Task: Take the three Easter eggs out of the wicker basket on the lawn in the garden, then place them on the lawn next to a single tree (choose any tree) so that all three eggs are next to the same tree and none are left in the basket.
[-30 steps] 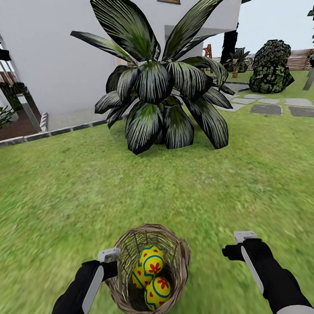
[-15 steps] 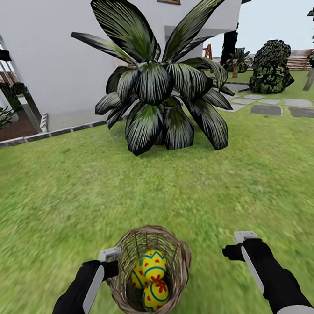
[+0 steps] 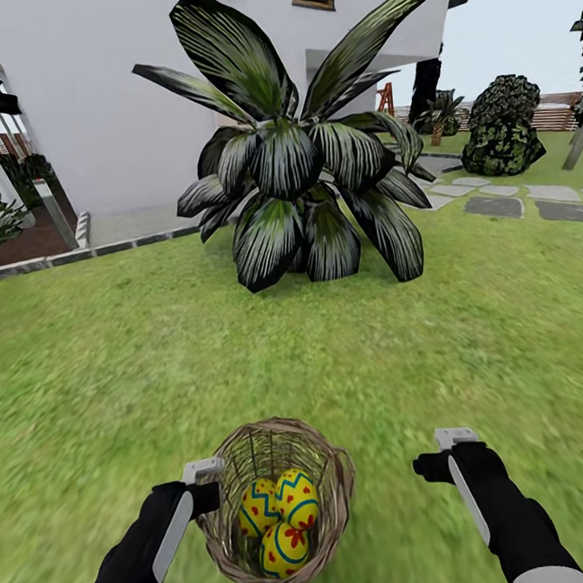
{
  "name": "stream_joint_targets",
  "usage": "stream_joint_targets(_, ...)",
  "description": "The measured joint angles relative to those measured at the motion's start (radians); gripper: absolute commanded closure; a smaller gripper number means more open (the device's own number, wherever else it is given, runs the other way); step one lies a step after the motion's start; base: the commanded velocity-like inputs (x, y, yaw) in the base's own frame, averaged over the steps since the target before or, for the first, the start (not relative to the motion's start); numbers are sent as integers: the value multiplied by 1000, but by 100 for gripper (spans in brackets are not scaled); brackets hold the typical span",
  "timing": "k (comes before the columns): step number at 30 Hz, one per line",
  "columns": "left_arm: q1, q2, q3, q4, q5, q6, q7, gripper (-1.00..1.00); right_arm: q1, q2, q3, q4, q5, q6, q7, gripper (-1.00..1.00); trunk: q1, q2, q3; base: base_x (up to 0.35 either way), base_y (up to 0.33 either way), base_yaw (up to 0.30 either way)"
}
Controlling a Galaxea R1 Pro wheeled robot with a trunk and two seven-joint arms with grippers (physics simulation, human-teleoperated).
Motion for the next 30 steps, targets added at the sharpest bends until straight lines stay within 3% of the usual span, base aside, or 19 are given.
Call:
stream_joint_targets(13, 0, -1, -1, -1, 0, 0, 0, 100, 0, 0, 0, 0, -1, 0, 0, -100, -50, 91, 41, 0, 0, -54)
stream_joint_targets(30, 0, -4, -1, 0, 1, 0, 1, 100, 0, 0, 0, 1, -5, 0, 1, -100, -115, 210, 101, 0, 0, -269)
